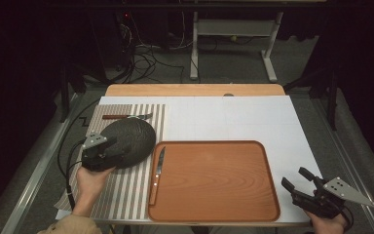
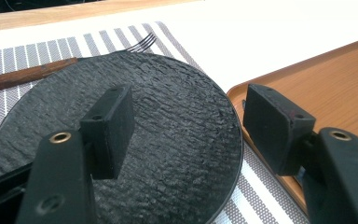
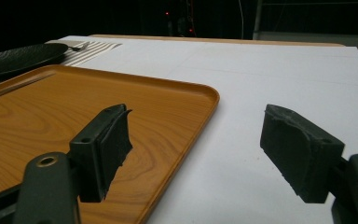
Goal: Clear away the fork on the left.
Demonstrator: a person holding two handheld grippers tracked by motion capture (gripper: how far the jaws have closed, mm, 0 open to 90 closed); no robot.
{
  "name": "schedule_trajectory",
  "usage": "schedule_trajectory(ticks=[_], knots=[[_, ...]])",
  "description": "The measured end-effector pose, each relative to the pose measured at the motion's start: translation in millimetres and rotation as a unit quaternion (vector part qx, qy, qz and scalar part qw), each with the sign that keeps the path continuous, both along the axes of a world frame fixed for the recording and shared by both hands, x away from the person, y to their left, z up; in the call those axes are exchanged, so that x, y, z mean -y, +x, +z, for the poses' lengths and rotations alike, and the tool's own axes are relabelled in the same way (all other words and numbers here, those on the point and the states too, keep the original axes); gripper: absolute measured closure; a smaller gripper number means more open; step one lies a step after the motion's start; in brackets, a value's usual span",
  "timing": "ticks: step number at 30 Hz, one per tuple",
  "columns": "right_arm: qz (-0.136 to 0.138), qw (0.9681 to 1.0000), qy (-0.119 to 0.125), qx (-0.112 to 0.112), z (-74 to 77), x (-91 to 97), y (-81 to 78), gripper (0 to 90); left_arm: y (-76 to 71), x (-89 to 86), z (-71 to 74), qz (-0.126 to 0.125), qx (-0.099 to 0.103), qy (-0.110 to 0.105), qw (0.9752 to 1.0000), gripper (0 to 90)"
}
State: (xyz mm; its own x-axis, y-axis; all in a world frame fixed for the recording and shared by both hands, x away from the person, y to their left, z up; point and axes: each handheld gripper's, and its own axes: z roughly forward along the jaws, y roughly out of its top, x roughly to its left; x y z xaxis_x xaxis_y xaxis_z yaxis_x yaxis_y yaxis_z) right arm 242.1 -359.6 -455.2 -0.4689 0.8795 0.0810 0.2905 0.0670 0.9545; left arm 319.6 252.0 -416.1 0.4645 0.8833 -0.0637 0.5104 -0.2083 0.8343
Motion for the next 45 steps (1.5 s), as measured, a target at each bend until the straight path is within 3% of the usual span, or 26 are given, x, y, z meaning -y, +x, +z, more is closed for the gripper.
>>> schedule_trajectory(ticks=[9, 20, 33, 45], knots=[[-0.003, 1.0, -0.001, 0.0, 0.0, -0.2, 0.0, 24.4, 4.6, 0.3, 2.0, -0.001, -0.004, -0.027, 0.9996, 31.5], [0.0, 1.0, 0.001, 0.001, 0.0, 0.4, -0.5, 24.4, 15.6, 6.3, 1.7, -0.002, -0.013, -0.017, 0.9998, 31.6], [0.0, 1.0, 0.0, 0.0, 0.0, 0.3, -0.4, 24.4, 28.8, -0.3, 1.9, 0.016, -0.016, -0.015, 0.9996, 31.6], [0.0, 1.0, 0.0, 0.0, -0.2, 0.1, -0.1, 24.3, 36.7, 1.3, 2.2, 0.012, -0.026, 0.009, 0.9995, 31.6]])
